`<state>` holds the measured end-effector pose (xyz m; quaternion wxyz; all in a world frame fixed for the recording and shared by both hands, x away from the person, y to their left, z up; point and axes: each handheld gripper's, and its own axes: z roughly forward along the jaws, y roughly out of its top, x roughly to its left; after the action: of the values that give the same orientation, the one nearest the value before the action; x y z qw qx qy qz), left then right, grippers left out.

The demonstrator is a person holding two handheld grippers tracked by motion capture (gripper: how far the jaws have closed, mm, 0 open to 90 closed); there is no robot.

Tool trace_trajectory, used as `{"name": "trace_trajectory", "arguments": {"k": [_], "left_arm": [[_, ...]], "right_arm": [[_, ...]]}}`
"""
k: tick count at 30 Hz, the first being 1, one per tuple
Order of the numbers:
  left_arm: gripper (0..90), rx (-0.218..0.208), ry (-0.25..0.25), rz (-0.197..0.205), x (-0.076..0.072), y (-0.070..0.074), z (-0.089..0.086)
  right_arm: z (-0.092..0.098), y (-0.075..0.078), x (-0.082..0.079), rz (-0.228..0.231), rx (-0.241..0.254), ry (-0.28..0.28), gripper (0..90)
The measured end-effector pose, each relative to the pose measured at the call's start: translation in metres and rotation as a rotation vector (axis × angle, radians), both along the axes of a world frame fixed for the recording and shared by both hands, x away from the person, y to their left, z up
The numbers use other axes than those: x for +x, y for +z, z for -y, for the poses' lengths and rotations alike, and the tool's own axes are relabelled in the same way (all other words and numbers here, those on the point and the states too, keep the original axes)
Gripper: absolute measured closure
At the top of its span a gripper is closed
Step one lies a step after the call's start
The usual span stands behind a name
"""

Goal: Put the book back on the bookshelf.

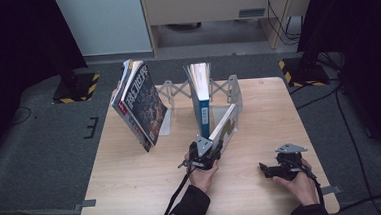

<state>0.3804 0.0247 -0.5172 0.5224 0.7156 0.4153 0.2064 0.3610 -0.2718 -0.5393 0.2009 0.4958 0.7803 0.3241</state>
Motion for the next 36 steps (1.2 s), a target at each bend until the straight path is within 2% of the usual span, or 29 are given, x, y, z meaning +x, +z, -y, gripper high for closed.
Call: {"name": "trace_trajectory", "arguments": {"k": [5, 11, 18, 26, 31, 36], "left_arm": [[73.7, 0.005, -0.004, -0.015, -0.002, -0.008, 0.001], [73.6, -0.006, 0.003, -0.015, -0.001, -0.008, 0.002], [74.1, 0.01, 0.032, 0.003, -0.004, -0.008, 0.007], [74.0, -0.006, 0.042, 0.001, 0.006, -0.006, 0.01], [72.2, -0.006, 0.016, 0.018, 0.008, -0.011, 0.013], [66.4, -0.046, -0.028, 0.01, 0.007, -0.011, 0.01]], "right_arm": [[0.0, 0.0, 0.0, 0.0, 0.0, 0.0, 1.5], [0.0, 0.0, 0.0, -0.001, -0.001, 0.001, 1.5], [0.0, 0.0, 0.0, 0.001, -0.004, 0.004, 1.4], [0.0, 0.0, 0.0, 0.001, -0.005, 0.004, 1.3], [0.0, 0.0, 0.0, 0.0, -0.002, 0.0, 1.2], [0.0, 0.0, 0.0, 0.0, -0.002, -0.001, 1.2]]}}
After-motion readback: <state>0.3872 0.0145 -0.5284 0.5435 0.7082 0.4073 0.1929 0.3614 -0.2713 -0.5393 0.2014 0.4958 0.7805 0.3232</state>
